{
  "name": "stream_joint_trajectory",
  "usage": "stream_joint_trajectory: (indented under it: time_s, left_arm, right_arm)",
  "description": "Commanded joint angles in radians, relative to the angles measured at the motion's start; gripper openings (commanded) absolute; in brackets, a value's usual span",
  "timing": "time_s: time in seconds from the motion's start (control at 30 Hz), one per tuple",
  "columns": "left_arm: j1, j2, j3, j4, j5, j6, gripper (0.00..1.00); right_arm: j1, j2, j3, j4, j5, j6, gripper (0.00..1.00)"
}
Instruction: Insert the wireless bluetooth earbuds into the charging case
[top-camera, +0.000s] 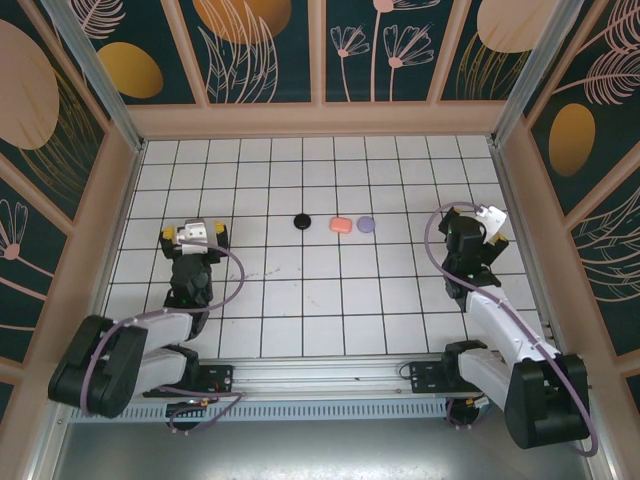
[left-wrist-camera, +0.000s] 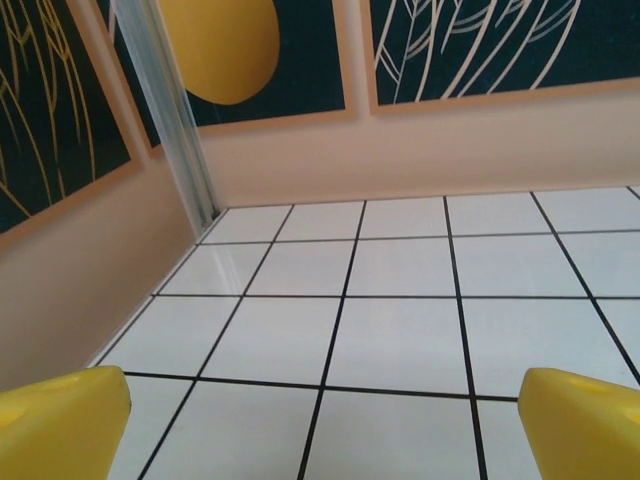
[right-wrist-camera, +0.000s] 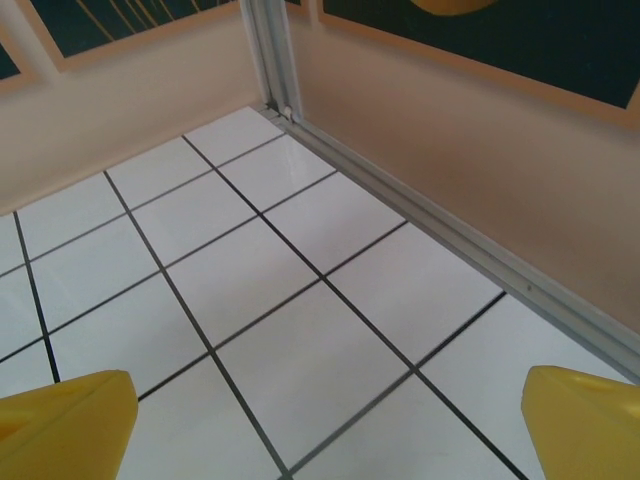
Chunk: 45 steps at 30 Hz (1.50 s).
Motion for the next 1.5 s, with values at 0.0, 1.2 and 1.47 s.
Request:
stream_joint_trajectory:
  time_s: [0.0,1.2,1.47]
  left_arm:
    - [0.016,0.075,0.021,0.151,0.038,0.004,0.99]
    - [0.311,0.289,0.112,0.150,0.501,-0.169,0.99]
    - [0.309,0.286,0.110,0.151,0.470,-0.177,0.99]
  right_arm:
    - [-0.013,0.029,-0.036,0.186,-0.039,-0.094,0.99]
    - [-0.194,0.547,-0.210,1.030,-0.623,-0.264,0.99]
    - [-0.154,0.547,-0.226,1.066,-0.545,-0.282,0.99]
